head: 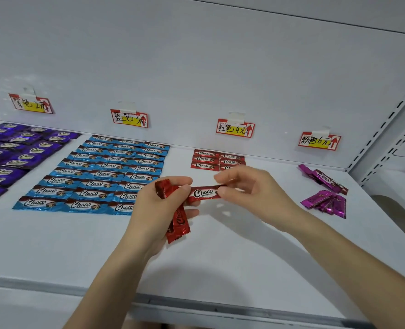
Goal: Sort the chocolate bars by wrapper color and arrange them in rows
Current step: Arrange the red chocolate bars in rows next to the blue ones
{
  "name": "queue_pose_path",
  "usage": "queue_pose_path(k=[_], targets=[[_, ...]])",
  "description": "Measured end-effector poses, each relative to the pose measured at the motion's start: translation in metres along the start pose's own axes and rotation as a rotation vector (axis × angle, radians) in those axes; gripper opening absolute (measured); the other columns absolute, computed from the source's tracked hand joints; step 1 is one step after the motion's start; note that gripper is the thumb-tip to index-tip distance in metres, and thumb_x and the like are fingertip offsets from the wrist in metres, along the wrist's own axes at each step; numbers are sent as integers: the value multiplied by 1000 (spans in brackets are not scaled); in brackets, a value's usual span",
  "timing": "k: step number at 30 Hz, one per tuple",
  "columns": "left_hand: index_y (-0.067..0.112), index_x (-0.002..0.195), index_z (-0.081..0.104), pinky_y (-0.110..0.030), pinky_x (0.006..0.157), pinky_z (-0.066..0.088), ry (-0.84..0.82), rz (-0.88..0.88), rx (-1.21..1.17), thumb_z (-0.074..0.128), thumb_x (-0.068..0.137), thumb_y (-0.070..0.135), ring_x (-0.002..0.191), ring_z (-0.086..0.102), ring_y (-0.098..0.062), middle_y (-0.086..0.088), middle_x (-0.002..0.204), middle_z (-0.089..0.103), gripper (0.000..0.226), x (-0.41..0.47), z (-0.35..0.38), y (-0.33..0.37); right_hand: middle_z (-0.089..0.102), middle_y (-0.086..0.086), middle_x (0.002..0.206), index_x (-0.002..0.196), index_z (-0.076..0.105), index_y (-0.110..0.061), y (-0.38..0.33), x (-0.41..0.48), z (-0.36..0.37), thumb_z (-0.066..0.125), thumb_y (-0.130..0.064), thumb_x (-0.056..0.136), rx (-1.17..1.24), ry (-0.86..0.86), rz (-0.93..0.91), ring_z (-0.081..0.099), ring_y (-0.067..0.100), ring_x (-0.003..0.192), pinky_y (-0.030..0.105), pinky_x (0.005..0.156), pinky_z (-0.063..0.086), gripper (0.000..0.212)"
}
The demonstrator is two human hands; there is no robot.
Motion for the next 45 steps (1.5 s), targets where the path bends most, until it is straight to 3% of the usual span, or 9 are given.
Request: queue_pose_path(k=[2, 5, 10, 13, 16, 20, 24, 30, 45], targets=[[13, 89, 67, -24, 51, 56, -22, -1, 21, 60, 87, 4, 58, 68, -11, 0, 66, 70, 11, 3, 0, 0, 64, -16, 99, 83, 69, -26, -6, -2, 7, 70, -8, 79, -201, -103, -109, 60, -3, 92, 16, 79, 47, 18], [12, 91, 66, -22, 49, 55, -42, -29, 34, 60, 88, 5, 55, 67, -10, 2, 61, 70, 10, 6, 0, -2, 67, -15, 97, 88, 72, -25, -6, -2, 11, 73, -12, 76, -253, -175, -167, 60, -2, 91, 10, 79, 42, 18], [13, 105, 60, -25, 50, 55, 6, -84, 44, 63, 85, 24, 52, 65, -10, -4, 72, 70, 23, 10, -4, -9, 69, -3, 93, 88, 73, -10, 15, 26, -1, 72, -5, 77, -387, -45, -193, 56, -10, 84, 4, 74, 37, 13], [12, 103, 57, -30, 53, 58, 25, -182, 8, 62, 84, 35, 52, 66, -13, -7, 76, 69, 31, 10, -3, -16, 67, -5, 92, 89, 73, -12, 40, 55, -3, 69, -10, 80, -505, -4, -125, 55, -3, 83, 15, 81, 42, 10], [8, 106, 56, -35, 57, 59, 46, -315, -173, 58, 91, 21, 56, 69, -18, -12, 78, 70, 20, 9, -2, -24, 69, -2, 93, 89, 73, -11, 54, 76, 7, 66, -14, 82, -625, -66, -124, 57, 13, 89, 30, 85, 43, 10], [1, 110, 54, -38, 57, 58, 45, -355, -280, 48, 92, -3, 60, 70, -21, -18, 85, 67, 20, 11, -3, -28, 70, -1, 90, 85, 73, -9, 54, 85, 16, 61, -17, 86, -709, -101, -192, 57, 16, 87, 29, 83, 41, 15], [3, 110, 53, -37, 62, 59, 23, -344, -273, 43, 93, -7, 69, 72, -23, -19, 94, 68, 22, 13, -4, -31, 66, 13, 80, 80, 67, 3, 57, 86, 21, 55, -14, 89, -816, -117, -241, 55, 26, 81, 35, 77, 41, 23], [7, 113, 53, -38, 68, 58, 11, -306, -265, 47, 93, -4, 77, 72, -22, -15, 98, 69, 24, 17, -7, -31, 65, 14, 81, 82, 66, 4, 57, 91, 20, 53, -11, 90, -828, -106, -241, 54, 26, 81, 42, 75, 43, 21], [10, 112, 55, -37, 72, 56, 15, -274, -289, 49, 93, 2, 83, 72, -23, -12, 97, 72, 22, 20, -9, -30, 67, 6, 90, 90, 70, -4, 59, 92, 19, 52, -13, 92, -814, -102, -189, 54, 19, 87, 39, 79, 45, 20]])
Point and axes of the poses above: each hand's wrist, its own x-axis towards the middle knuckle, its own z-axis out of the palm, y = z × x, the point moved 8 cm from there along x, towards the middle knuckle
